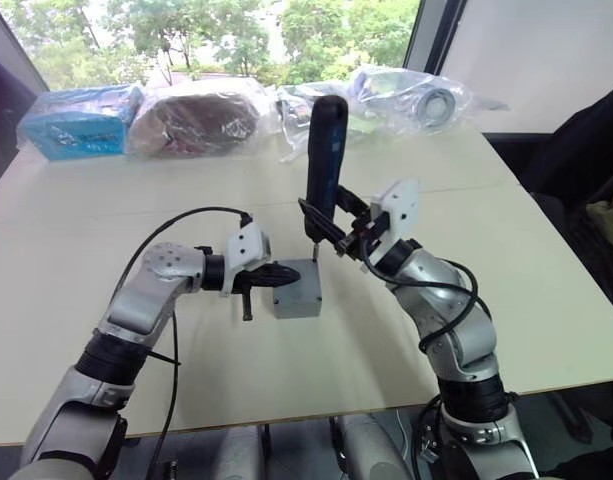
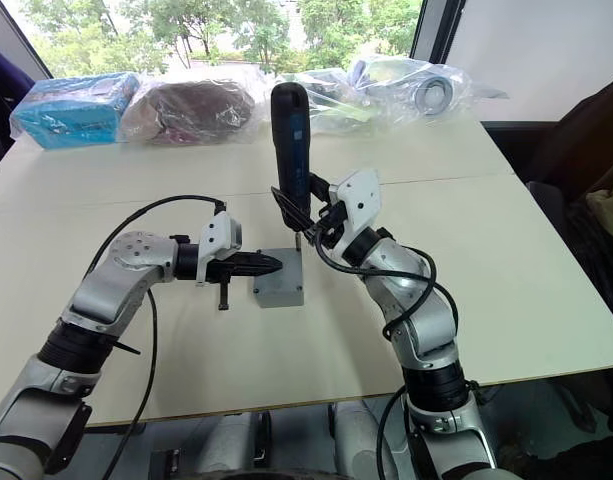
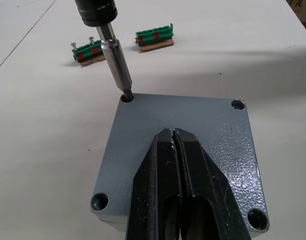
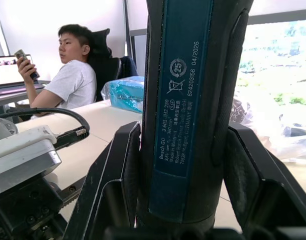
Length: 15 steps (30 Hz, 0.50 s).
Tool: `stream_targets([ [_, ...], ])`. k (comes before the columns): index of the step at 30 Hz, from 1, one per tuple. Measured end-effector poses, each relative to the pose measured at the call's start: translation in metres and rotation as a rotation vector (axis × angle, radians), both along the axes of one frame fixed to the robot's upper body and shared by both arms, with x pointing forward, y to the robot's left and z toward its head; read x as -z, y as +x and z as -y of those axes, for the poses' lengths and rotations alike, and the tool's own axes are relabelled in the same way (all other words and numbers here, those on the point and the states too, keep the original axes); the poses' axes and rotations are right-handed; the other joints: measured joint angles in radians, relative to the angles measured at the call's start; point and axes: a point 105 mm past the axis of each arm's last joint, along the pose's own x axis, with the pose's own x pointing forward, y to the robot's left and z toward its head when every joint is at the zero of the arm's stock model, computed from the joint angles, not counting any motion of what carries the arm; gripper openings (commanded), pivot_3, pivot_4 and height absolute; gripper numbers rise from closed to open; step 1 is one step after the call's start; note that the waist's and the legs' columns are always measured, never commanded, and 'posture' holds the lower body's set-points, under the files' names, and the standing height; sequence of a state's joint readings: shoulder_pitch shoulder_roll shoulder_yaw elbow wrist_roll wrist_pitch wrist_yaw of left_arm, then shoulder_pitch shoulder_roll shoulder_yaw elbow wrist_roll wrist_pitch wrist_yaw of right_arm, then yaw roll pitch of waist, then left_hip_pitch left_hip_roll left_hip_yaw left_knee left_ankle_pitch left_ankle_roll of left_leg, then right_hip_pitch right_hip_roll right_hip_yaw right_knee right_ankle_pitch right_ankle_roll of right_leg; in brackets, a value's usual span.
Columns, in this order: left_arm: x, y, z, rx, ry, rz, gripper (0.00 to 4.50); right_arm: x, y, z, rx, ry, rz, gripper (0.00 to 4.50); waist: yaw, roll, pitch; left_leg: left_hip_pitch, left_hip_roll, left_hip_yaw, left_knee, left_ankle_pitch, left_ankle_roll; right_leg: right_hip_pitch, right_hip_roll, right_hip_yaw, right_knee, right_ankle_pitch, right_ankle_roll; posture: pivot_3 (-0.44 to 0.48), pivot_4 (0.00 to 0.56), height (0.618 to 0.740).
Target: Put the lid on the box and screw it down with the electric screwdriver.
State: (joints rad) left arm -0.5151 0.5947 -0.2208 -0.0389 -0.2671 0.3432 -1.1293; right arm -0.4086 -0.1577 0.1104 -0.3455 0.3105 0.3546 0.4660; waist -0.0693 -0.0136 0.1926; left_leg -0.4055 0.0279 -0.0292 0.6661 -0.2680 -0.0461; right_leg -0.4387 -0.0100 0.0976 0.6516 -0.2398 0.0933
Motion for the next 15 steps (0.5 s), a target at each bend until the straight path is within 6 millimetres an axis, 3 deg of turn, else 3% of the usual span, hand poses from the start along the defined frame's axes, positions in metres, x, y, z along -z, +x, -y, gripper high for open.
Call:
stream_targets([
  [15,0.0015,-0.0003,-0.0024,-0.007,0.008,-0.003,0.00,0.0035,0.0024,-0.0065,-0.009,-0.021,0.041,1.82,0.000,0.000,0.000,0.008,0.000,0.000,-0.001,0.000,0.000,0.007,0.000,0.000,-0.001,0.000,0.000,0.000,0.150,0.740],
])
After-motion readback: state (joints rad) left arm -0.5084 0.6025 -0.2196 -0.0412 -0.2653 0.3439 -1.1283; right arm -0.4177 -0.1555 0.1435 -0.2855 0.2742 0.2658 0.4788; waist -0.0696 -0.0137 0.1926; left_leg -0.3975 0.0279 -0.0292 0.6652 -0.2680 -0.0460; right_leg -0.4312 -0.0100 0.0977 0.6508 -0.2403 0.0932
